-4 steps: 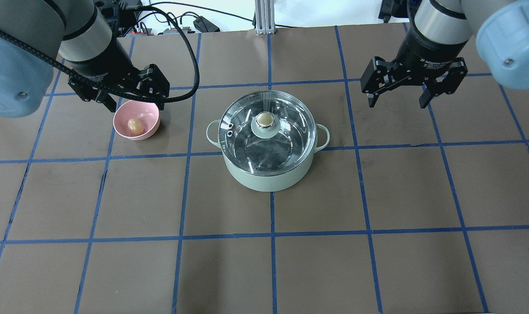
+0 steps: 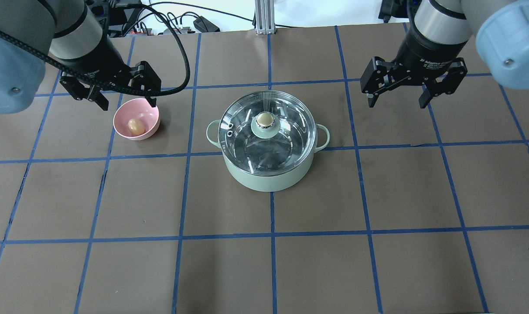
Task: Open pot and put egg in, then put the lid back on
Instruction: 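Move the right gripper to the lid knob while the left descends over the bowl, then grasp the lid knob with the right gripper and lift the lid off the pot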
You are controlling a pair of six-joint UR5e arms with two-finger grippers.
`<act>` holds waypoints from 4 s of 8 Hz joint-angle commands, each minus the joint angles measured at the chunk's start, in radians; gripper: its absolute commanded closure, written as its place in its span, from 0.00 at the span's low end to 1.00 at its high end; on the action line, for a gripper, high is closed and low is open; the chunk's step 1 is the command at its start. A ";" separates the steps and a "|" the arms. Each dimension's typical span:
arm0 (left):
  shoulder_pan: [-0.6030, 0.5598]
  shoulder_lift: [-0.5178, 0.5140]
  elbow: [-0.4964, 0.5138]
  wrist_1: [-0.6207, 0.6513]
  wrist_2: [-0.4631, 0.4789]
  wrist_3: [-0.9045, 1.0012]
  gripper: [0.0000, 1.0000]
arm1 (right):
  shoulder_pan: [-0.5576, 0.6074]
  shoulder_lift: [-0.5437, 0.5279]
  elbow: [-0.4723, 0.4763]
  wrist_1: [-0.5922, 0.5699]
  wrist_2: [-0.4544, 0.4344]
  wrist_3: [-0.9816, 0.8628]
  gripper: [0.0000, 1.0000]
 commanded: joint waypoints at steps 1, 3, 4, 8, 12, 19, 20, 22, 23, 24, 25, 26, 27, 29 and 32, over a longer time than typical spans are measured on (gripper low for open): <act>0.093 -0.079 0.002 0.078 0.002 -0.009 0.00 | 0.000 0.005 -0.002 -0.008 0.002 0.001 0.00; 0.104 -0.157 -0.007 0.200 0.004 -0.117 0.00 | 0.009 0.034 -0.009 -0.058 0.006 0.017 0.00; 0.104 -0.188 -0.007 0.202 0.006 -0.238 0.00 | 0.026 0.057 -0.018 -0.110 0.049 0.093 0.00; 0.113 -0.300 -0.009 0.284 0.058 -0.285 0.00 | 0.240 0.241 -0.098 -0.272 0.042 0.358 0.00; 0.114 -0.354 -0.007 0.344 0.136 -0.299 0.11 | 0.386 0.372 -0.097 -0.391 -0.035 0.514 0.00; 0.167 -0.443 -0.006 0.380 0.039 -0.353 0.08 | 0.417 0.397 -0.097 -0.387 -0.040 0.514 0.26; 0.167 -0.452 -0.006 0.383 0.041 -0.351 0.10 | 0.417 0.397 -0.098 -0.387 -0.040 0.509 0.40; 0.167 -0.474 -0.006 0.418 0.045 -0.351 0.10 | 0.417 0.390 -0.100 -0.385 -0.041 0.498 0.52; 0.167 -0.474 -0.006 0.420 0.045 -0.353 0.10 | 0.417 0.389 -0.098 -0.382 -0.041 0.497 0.60; 0.167 -0.477 -0.006 0.435 0.045 -0.356 0.11 | 0.417 0.387 -0.100 -0.382 -0.041 0.495 0.63; 0.167 -0.487 -0.004 0.441 0.045 -0.354 0.14 | 0.417 0.386 -0.100 -0.382 -0.043 0.495 0.63; 0.167 -0.489 -0.004 0.455 0.044 -0.354 0.17 | 0.417 0.383 -0.103 -0.382 -0.043 0.494 0.63; 0.167 -0.491 -0.006 0.455 0.045 -0.344 0.38 | 0.414 0.378 -0.109 -0.379 -0.049 0.489 0.63; 0.167 -0.492 -0.007 0.455 0.044 -0.348 0.21 | 0.391 0.349 -0.114 -0.361 -0.049 0.475 0.63; 0.167 -0.515 -0.006 0.455 0.047 -0.345 0.21 | 0.272 0.242 -0.112 -0.218 -0.031 0.361 0.63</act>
